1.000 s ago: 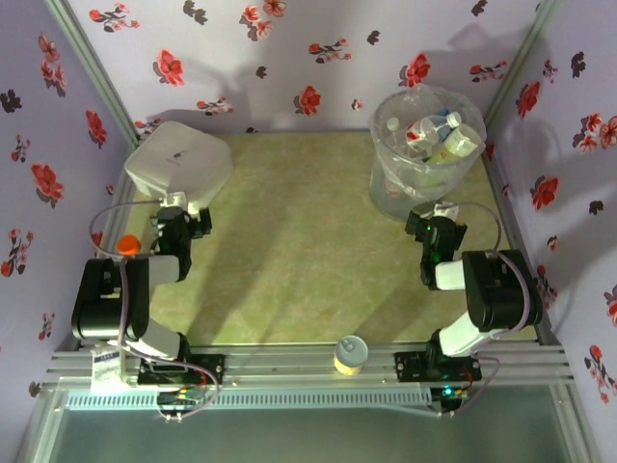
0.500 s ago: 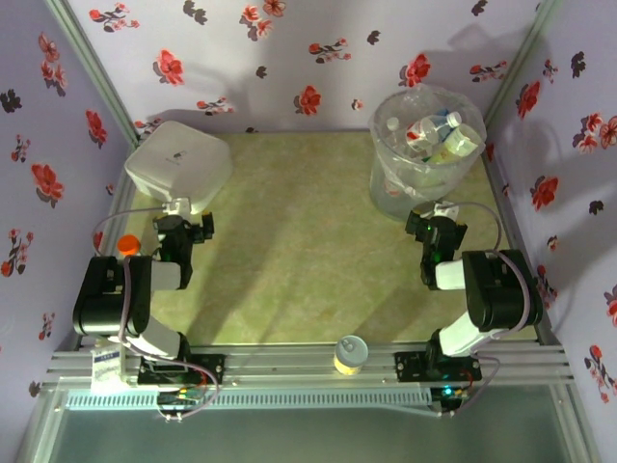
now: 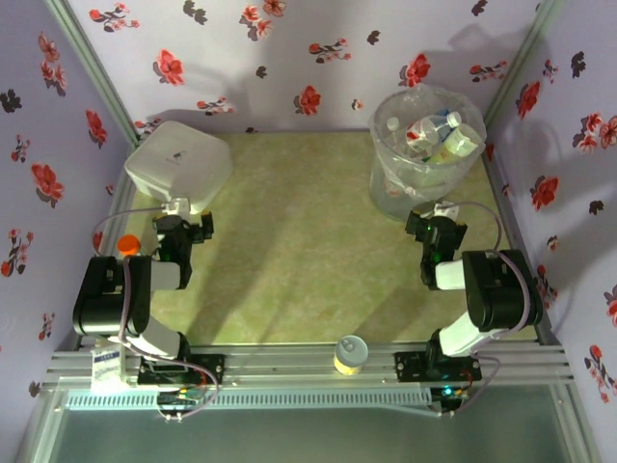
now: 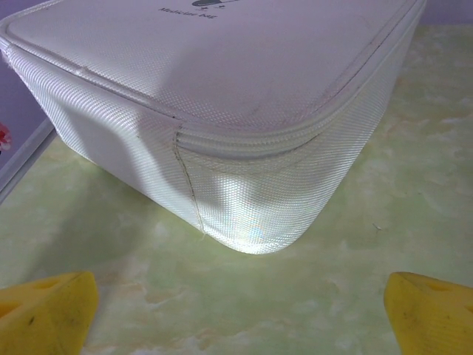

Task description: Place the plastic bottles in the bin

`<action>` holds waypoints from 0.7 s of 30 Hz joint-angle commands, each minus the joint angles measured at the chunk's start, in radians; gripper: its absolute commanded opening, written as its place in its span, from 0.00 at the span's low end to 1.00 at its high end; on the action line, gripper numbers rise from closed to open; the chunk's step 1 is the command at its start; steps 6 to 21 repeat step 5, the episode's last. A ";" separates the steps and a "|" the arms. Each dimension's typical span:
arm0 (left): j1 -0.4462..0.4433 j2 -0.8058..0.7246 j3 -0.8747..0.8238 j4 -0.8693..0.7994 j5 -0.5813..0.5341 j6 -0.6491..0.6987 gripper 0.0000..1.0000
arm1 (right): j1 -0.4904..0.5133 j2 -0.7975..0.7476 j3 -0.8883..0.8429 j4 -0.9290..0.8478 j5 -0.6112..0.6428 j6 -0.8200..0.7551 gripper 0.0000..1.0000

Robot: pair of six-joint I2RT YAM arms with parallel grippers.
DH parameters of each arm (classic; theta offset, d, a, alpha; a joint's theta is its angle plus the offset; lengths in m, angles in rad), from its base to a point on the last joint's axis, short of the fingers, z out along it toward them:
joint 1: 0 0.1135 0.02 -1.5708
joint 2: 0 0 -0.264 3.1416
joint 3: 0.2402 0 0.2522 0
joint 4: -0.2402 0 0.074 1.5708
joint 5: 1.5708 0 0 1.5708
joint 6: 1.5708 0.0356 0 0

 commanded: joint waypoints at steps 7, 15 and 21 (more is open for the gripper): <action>0.008 0.007 0.007 0.034 0.012 0.017 1.00 | -0.007 -0.002 0.021 0.021 0.004 -0.005 1.00; 0.008 0.007 0.007 0.034 0.012 0.017 1.00 | -0.007 -0.002 0.021 0.021 0.004 -0.005 1.00; 0.008 0.007 0.007 0.034 0.012 0.017 1.00 | -0.007 -0.002 0.021 0.021 0.004 -0.005 1.00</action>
